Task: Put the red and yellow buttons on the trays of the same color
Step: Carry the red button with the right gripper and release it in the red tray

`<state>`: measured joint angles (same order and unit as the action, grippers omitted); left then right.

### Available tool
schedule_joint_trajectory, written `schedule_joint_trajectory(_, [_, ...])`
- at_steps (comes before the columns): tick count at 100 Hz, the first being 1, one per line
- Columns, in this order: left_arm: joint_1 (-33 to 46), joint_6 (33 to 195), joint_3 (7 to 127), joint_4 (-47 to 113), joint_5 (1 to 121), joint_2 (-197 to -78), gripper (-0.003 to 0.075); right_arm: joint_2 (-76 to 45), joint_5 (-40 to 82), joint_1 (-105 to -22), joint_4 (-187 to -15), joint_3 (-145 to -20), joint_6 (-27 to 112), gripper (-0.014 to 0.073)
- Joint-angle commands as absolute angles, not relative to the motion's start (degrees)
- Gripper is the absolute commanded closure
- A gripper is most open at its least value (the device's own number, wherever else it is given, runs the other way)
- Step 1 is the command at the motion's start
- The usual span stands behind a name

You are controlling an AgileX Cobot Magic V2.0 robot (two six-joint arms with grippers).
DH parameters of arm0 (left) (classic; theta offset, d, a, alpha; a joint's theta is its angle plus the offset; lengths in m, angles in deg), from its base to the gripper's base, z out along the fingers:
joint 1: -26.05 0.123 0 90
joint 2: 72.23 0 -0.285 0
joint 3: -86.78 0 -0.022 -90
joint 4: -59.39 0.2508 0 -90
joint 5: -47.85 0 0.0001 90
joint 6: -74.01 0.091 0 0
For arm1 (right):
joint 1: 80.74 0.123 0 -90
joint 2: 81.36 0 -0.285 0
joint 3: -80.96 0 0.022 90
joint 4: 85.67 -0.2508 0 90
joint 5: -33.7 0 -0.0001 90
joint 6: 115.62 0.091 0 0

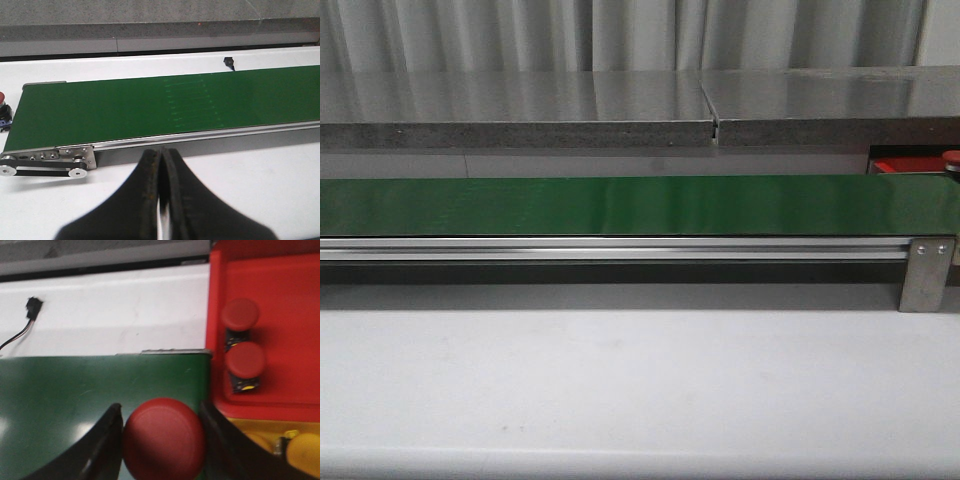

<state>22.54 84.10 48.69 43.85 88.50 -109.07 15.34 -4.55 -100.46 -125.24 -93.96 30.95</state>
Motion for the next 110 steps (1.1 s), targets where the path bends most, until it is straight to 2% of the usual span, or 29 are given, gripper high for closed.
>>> schedule_joint_trajectory(1, [22.01, 83.96, 50.16, 42.65, 83.99, -109.50, 0.0741, 13.09, 0.77, -102.23, -126.84, -95.28, 30.78, 0.0539])
schedule_joint_trajectory(20, [22.01, 83.96, 50.16, 42.65, 83.99, -109.50, 0.0741, 14.49, 3.57, -105.67, -127.36, -95.79, 30.84, 0.0539])
schedule_joint_trajectory(48, [22.01, 83.96, 50.16, 42.65, 83.99, -109.50, 0.0741, 19.75, -0.92, -109.99, -127.62, -103.49, 31.50, 0.0539])
schedule_joint_trajectory(110, [22.01, 83.96, 50.16, 42.65, 83.99, -109.50, 0.0741, 35.56, -2.82, -110.07, -130.40, -119.89, 31.82, 0.0539])
